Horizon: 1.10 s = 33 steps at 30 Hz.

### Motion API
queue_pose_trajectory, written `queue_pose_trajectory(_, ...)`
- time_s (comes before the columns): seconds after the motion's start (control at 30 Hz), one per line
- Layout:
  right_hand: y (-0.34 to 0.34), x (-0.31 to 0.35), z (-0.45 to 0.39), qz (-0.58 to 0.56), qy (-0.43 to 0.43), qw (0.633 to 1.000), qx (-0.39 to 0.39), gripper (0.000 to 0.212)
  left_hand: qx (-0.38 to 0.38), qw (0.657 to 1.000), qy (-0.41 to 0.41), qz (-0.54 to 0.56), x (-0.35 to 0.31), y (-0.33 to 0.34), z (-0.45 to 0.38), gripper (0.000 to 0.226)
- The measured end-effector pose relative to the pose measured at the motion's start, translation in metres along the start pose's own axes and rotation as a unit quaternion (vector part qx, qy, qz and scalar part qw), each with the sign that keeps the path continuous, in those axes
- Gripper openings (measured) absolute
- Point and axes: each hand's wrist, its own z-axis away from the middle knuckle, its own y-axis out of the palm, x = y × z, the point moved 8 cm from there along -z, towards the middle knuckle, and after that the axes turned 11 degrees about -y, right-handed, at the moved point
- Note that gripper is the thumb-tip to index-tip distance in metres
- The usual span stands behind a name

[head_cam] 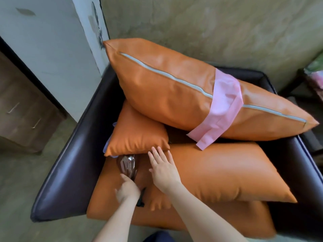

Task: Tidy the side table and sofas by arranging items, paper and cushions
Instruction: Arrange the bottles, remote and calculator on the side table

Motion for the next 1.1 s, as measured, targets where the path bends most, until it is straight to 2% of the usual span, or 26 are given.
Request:
queue_pose_trajectory(0.1,0.000,-0.004,0.001,-0.008,0.008,1.000,-0.005,0.055,-0.014,0.998,-0.006,0.055,0.002,0.008,-0.003,0.081)
queue_pose_trajectory(0.23,0.003,-0.012,0.002,-0.020,0.027,0.999,-0.011,0.056,0.020,0.990,-0.054,0.128,0.015,0.016,-0.012,0.084)
queue_pose_trajectory(0.37,0.003,-0.013,0.003,-0.036,0.037,0.999,-0.016,0.056,0.023,0.984,-0.090,0.151,0.022,0.023,-0.022,0.040)
queue_pose_trajectory(0.6,-0.018,-0.011,0.025,-0.069,0.096,0.992,0.041,0.057,0.076,0.977,-0.062,0.190,0.015,-0.013,0.035,0.014)
queue_pose_trajectory(0.7,-0.035,-0.002,0.038,-0.109,0.120,0.983,0.089,0.060,0.060,0.984,-0.052,0.158,0.013,-0.058,0.061,0.014)
queue_pose_trajectory(0.83,-0.084,0.010,0.051,-0.114,0.106,0.984,0.080,0.066,0.066,0.993,0.030,0.093,-0.006,-0.120,0.101,0.018)
queue_pose_trajectory(0.97,-0.146,0.010,0.072,-0.080,0.071,0.994,0.037,0.074,0.120,0.984,0.130,0.017,-0.046,-0.167,0.169,0.028)
queue_pose_trajectory(1.1,-0.207,-0.006,0.105,0.013,-0.009,1.000,0.003,0.081,0.204,0.966,0.150,-0.053,-0.086,-0.185,0.248,0.015)
